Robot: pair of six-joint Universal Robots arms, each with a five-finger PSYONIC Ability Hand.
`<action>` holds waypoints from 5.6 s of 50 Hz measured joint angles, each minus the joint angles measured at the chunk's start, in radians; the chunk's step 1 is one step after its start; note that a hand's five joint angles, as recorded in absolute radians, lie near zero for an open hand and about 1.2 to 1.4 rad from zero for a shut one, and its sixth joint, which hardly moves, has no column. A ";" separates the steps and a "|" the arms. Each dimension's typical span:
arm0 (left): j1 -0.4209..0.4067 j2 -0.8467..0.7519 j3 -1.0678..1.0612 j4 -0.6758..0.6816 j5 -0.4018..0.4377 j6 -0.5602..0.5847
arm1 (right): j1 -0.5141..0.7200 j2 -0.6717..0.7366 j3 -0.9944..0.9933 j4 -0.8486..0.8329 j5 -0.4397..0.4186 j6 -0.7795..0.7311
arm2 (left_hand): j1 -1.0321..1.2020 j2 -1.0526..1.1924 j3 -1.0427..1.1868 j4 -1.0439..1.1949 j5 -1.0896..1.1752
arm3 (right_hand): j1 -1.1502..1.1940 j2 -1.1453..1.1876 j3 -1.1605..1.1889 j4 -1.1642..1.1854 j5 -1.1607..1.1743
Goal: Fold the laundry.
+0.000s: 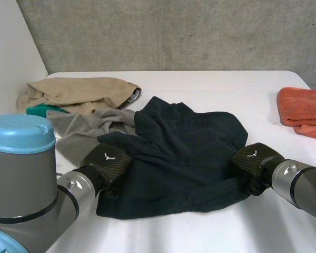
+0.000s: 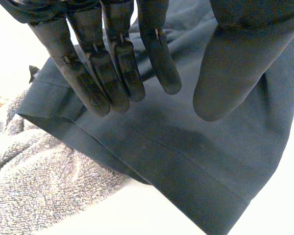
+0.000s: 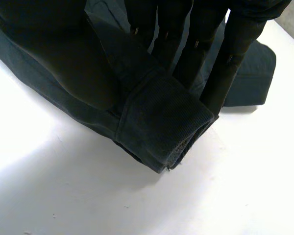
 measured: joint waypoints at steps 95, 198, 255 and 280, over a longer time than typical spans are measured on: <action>0.464 -0.692 1.228 0.049 -0.007 0.068 | -0.030 0.065 0.015 -0.051 -0.059 0.002 | -0.710 -0.684 -0.682 -0.694 -0.667 | 0.000 0.000 0.004 0.002 0.012; -0.039 -0.168 0.157 0.018 -0.260 -0.061 | 0.008 -0.126 -0.266 0.013 -0.060 0.397 | -0.374 -0.390 -0.411 -0.405 -0.402 | 0.000 0.000 0.010 0.002 0.012; 0.013 -0.279 1.046 -0.303 -0.241 -0.101 | 0.106 0.136 -0.716 -0.066 0.047 0.063 | -0.688 -0.680 -0.681 -0.692 -0.667 | 0.000 0.000 0.010 0.003 0.022; -0.037 -0.330 0.630 -0.219 -0.168 -0.510 | 0.150 -0.261 -0.427 -0.058 0.009 0.176 | -0.688 -0.684 -0.682 -0.694 -0.667 | 0.000 0.000 0.010 0.003 0.022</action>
